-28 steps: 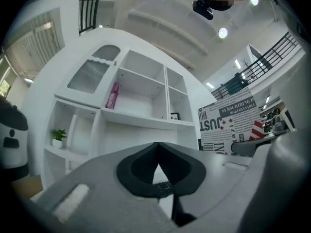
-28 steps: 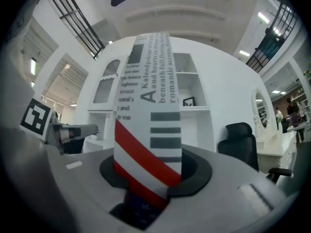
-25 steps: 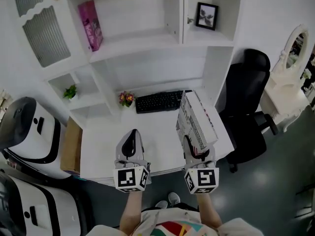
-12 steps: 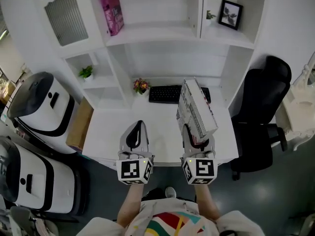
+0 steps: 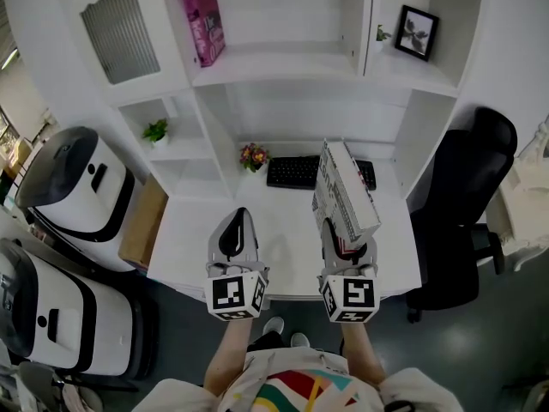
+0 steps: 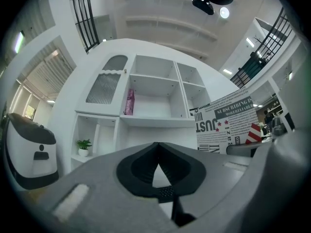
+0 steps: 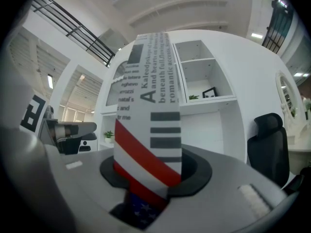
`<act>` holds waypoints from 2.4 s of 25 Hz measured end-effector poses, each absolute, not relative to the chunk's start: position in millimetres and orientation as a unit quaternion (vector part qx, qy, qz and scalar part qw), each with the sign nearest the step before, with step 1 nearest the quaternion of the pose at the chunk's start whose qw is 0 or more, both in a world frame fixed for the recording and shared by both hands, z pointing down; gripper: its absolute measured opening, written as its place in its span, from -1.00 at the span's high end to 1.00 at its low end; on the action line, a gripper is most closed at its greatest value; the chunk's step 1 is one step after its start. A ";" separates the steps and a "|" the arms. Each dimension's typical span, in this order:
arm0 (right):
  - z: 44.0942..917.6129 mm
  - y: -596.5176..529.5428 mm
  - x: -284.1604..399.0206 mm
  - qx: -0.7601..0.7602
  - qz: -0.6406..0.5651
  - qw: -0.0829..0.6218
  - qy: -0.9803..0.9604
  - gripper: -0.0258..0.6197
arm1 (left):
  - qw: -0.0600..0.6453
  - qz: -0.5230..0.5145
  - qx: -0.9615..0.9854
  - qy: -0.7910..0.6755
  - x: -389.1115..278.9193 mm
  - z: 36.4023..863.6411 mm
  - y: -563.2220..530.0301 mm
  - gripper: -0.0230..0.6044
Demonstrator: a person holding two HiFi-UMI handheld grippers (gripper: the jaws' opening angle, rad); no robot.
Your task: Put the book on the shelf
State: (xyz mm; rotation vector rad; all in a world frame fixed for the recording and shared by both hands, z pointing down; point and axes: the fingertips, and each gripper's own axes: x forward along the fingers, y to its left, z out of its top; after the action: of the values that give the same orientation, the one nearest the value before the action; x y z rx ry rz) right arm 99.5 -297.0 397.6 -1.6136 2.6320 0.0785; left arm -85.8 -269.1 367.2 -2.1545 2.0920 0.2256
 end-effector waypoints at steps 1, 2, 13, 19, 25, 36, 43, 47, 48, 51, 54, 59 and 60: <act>397.2 -300.9 96.8 -0.524 0.026 0.026 0.851 0.44 | 0.064 0.075 -0.715 0.692 -88.3 367.1 -274.4 0.92; 396.9 -304.1 93.7 -0.526 0.027 0.024 0.850 0.44 | 0.064 0.076 -0.717 0.690 -90.9 366.6 -279.5 0.92; 397.9 -321.6 85.3 -0.550 0.010 0.043 0.834 0.44 | 0.065 0.082 -0.730 0.675 -107.7 361.1 -318.3 0.92; 390.5 -322.0 73.8 -0.547 0.004 0.054 0.836 0.44 | 0.074 0.080 -0.744 0.660 -108.1 349.1 -326.0 0.92; 371.5 -333.0 62.6 -0.545 0.002 0.041 0.837 0.44 | 0.087 0.079 -0.753 0.647 -112.4 332.3 -331.1 0.92; 273.6 -369.8 63.5 -0.545 0.004 0.047 0.837 0.44 | 0.101 0.083 -0.753 0.645 -131.6 303.4 -343.2 0.92; 194.9 -406.0 62.2 -0.532 0.034 0.034 0.845 0.44 | 0.106 0.080 -0.759 0.637 -129.3 298.1 -349.2 0.92; 149.4 -428.4 62.4 -0.536 0.050 0.040 0.842 0.44 | 0.105 0.079 -0.764 0.632 -125.3 296.7 -353.8 0.92; 138.9 -434.5 61.4 -0.538 0.055 0.041 0.840 0.44 | 0.104 0.080 -0.765 0.631 -125.1 296.3 -354.4 0.92; 112.3 -453.9 54.9 -0.543 0.062 0.044 0.837 0.44 | 0.104 0.082 -0.765 0.630 -125.6 294.5 -357.0 0.92; 91.1 -474.5 44.9 -0.548 0.071 0.043 0.833 0.44 | 0.108 0.085 -0.763 0.631 -127.8 290.5 -360.7 0.92; 75.5 -508.1 30.8 -0.560 0.066 0.025 0.825 0.44 | 0.103 0.077 -0.757 0.641 -133.9 294.8 -360.8 0.92; 75.0 -515.8 28.2 -0.563 0.062 0.019 0.824 0.44 | 0.101 0.076 -0.756 0.642 -135.6 295.9 -360.9 0.92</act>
State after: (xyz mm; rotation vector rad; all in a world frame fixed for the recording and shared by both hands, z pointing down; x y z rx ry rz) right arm 28.2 -515.8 75.0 -1.7484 2.5561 0.1918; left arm -135.6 -360.9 295.9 -2.2335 1.8977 0.2250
